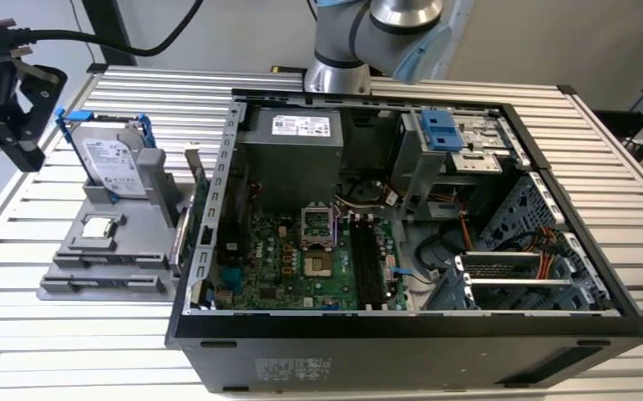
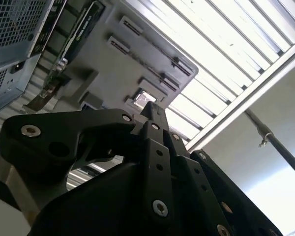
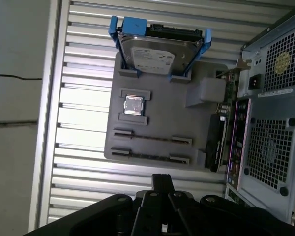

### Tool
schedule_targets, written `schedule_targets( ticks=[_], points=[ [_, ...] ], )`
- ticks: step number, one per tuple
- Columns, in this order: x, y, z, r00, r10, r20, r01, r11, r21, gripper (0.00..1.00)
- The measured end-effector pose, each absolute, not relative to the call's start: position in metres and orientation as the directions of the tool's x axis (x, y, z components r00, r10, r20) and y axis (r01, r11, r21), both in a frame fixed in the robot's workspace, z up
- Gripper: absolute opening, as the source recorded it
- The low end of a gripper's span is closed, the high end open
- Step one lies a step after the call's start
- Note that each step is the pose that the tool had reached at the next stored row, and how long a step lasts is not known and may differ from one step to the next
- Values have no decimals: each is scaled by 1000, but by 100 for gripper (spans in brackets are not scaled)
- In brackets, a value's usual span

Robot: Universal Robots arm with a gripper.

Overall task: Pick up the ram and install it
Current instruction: 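Pick up the ram and move it above insertion slot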

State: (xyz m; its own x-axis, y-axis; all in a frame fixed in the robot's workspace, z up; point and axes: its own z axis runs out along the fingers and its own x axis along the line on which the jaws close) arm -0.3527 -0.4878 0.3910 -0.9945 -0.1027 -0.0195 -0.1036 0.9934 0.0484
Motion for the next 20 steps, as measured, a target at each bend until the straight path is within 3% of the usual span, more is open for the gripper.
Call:
schedule_targets(
  ticks=[20],
  points=[
    [-353, -488, 391, -918, -395, -19, -395, 917, 48, 0]
  ],
)
